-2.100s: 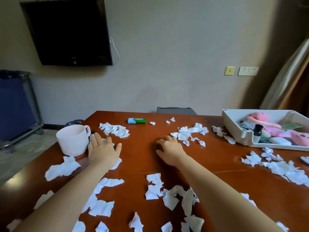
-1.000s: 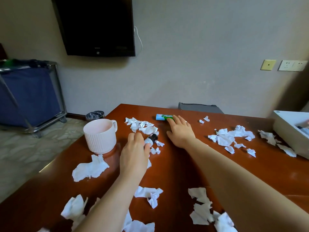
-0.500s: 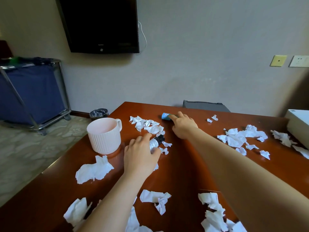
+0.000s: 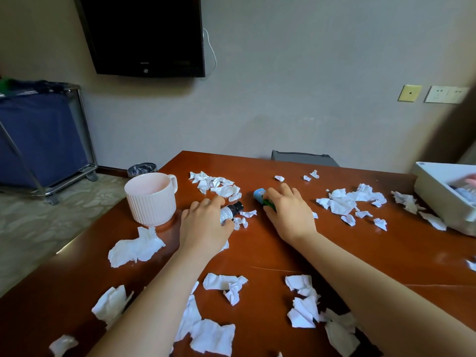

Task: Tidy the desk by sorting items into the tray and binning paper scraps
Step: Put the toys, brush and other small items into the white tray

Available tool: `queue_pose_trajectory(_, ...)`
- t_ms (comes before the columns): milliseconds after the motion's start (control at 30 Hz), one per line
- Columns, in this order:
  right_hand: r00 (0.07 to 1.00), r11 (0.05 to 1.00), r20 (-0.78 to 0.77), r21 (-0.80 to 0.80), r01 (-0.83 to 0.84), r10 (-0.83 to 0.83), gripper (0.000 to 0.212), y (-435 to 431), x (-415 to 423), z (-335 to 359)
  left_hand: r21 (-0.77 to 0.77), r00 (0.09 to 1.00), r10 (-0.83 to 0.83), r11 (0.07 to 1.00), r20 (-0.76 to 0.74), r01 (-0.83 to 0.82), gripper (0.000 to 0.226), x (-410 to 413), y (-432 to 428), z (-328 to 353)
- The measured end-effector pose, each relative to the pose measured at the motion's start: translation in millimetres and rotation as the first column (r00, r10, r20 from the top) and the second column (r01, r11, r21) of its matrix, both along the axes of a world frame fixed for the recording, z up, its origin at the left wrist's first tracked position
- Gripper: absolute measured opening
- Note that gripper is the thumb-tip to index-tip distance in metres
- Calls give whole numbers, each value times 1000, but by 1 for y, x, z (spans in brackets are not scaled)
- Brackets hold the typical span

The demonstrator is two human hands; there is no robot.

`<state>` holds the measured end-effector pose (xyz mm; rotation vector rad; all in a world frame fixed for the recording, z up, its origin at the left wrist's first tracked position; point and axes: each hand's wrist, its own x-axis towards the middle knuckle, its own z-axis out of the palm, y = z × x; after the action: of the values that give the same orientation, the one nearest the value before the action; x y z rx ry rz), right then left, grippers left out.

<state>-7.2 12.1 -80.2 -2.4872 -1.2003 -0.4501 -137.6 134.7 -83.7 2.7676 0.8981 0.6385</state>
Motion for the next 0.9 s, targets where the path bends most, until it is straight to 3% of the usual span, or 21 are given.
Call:
queue_pose_trajectory(233,993,1000,-119,26,17,-13,33,-8,-12,2,45,998,9,999,-57,-7,45,2,3,-3)
queue_pose_trajectory(400,979,999,-199,3,47,-46,38,-10,-13,4,18,999,-16,1000,29,15,36,-2,1,-1)
queue_pose_trajectory(533,958,1000,-285,-15,16,-19,44,-21,-13,14,-127,978,-47,989,205,74,26,-4,-10,9)
queue_pose_trajectory(667,958,999,-286,35,34,-23,42,-46,-7,27,-360,935,-62,912,351,195,12,-5,-23,29)
queue_pose_trajectory(900,961,994,-264,44,96,-81,45,-101,1,62,-466,918,-243,803,313,371,19,-1,-55,63)
